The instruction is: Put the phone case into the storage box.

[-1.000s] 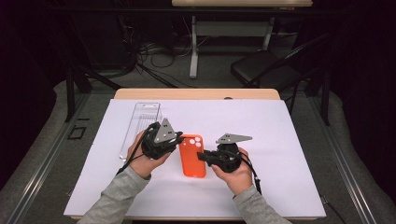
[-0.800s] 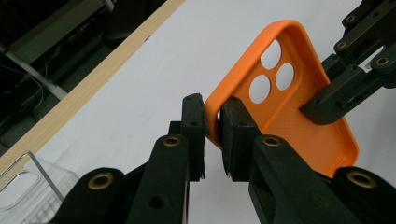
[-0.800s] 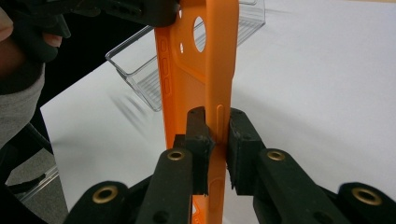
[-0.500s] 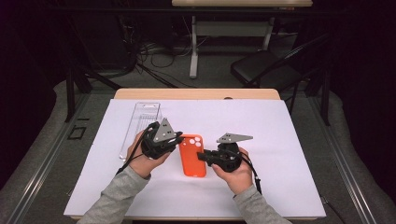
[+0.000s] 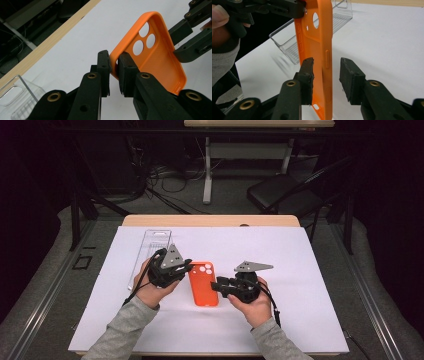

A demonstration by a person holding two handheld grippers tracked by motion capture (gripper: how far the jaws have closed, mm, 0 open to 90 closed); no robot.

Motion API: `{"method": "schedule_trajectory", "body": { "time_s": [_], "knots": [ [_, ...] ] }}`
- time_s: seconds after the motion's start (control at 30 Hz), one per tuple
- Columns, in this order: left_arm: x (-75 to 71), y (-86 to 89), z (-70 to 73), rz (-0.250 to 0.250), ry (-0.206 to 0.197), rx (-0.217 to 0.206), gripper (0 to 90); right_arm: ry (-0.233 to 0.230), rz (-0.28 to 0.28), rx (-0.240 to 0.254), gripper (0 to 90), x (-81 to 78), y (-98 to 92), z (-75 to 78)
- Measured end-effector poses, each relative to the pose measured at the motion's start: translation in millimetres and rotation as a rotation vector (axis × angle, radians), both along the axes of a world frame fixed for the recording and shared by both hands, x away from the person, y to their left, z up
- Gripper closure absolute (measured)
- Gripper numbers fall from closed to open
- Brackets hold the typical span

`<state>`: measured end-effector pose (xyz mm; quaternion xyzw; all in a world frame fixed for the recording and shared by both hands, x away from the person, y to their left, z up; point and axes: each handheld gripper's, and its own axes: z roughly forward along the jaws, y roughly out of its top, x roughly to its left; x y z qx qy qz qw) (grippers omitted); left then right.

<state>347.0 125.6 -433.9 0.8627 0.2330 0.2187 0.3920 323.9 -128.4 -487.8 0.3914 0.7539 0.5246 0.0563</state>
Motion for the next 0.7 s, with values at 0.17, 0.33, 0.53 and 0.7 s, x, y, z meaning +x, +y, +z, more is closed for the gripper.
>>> {"method": "schedule_trajectory", "body": {
  "time_s": [0.17, 0.33, 0.53, 0.7],
  "knots": [
    [5.9, 7.3, -0.3, 0.019, 0.024, -0.009, 81.1, -0.019, -0.014, -0.002, 58.8, 2.5, -2.9, -0.6],
    [10.1, 13.4, -0.9, 0.035, 0.031, -0.014, 81.1, -0.013, -0.017, 0.006, 58.1, 3.9, -5.1, -0.4],
    [13.4, 18.9, -1.2, 0.034, 0.029, -0.014, 80.8, -0.002, -0.021, 0.010, 57.9, 4.5, -6.2, -1.2],
    [14.3, 23.0, -0.2, 0.051, 0.022, -0.013, 80.7, 0.005, -0.024, 0.009, 57.3, 5.4, -8.0, -2.1]
  ]
}}
